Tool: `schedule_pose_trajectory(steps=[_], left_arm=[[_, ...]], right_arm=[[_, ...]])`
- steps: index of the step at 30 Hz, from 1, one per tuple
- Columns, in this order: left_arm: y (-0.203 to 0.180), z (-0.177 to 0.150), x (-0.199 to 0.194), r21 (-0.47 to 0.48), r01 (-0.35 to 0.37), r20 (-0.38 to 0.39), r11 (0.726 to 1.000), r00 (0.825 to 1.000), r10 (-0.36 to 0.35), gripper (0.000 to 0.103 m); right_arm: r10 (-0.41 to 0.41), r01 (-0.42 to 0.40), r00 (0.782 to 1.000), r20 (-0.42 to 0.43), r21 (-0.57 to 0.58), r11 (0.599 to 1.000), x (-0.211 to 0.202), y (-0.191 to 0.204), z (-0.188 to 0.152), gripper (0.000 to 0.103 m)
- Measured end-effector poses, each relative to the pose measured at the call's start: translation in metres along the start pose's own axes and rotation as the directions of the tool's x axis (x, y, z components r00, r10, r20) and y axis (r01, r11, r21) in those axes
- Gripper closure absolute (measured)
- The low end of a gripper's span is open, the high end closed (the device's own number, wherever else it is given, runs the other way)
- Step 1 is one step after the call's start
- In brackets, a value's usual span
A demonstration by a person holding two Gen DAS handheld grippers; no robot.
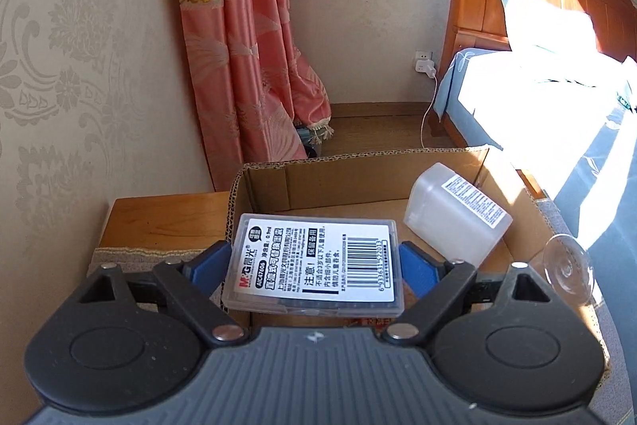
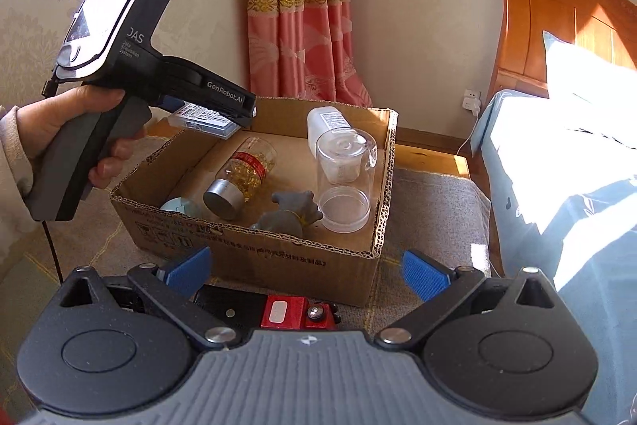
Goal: Organize rigid objects
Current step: 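Set the jar upright in the box and open the right tool while the left carries the card pack over, then drop the white card pack into the box with the left tool, then move the left tool to the black cube toy while the right approaches the tape dispenser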
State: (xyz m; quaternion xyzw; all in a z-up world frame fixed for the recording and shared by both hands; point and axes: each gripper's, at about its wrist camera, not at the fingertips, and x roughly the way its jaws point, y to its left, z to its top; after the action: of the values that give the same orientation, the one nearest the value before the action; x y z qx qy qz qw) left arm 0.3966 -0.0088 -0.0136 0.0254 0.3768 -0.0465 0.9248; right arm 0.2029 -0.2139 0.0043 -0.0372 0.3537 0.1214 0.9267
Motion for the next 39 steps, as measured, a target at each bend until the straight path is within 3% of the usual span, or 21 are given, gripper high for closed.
schedule_pose_trajectory(steps=[5,13,22,29,39], left_arm=[[-0.001,-0.002,-0.005,0.021,-0.017,0.017,1.0,1.0,0.017,0.007],[-0.004,-0.018,-0.049,0.071,-0.017,0.063,0.997,0.998,0.013,0.004],[-0.007,-0.063,-0.106,0.073,-0.004,0.116,0.997,0.993,-0.004,0.001],[-0.015,-0.118,-0.117,0.065,0.029,0.04,0.997,0.999,-0.032,0.001],[-0.036,-0.173,-0.101,0.137,0.055,-0.082,0.989,0.996,-0.044,0.0]], right_arm=[[-0.011,0.011,1.0,-0.018,-0.009,1.0,0.002,-0.002,-0.005,0.0],[-0.02,0.02,1.0,-0.024,0.015,1.0,-0.003,-0.004,-0.013,0.0],[-0.049,0.05,0.998,-0.03,0.035,0.998,-0.018,-0.002,-0.037,0.0],[-0.063,0.066,0.994,-0.086,0.033,0.997,-0.02,0.002,-0.067,0.0],[-0.061,0.065,0.995,-0.073,0.053,0.996,-0.034,-0.003,-0.074,0.0]])
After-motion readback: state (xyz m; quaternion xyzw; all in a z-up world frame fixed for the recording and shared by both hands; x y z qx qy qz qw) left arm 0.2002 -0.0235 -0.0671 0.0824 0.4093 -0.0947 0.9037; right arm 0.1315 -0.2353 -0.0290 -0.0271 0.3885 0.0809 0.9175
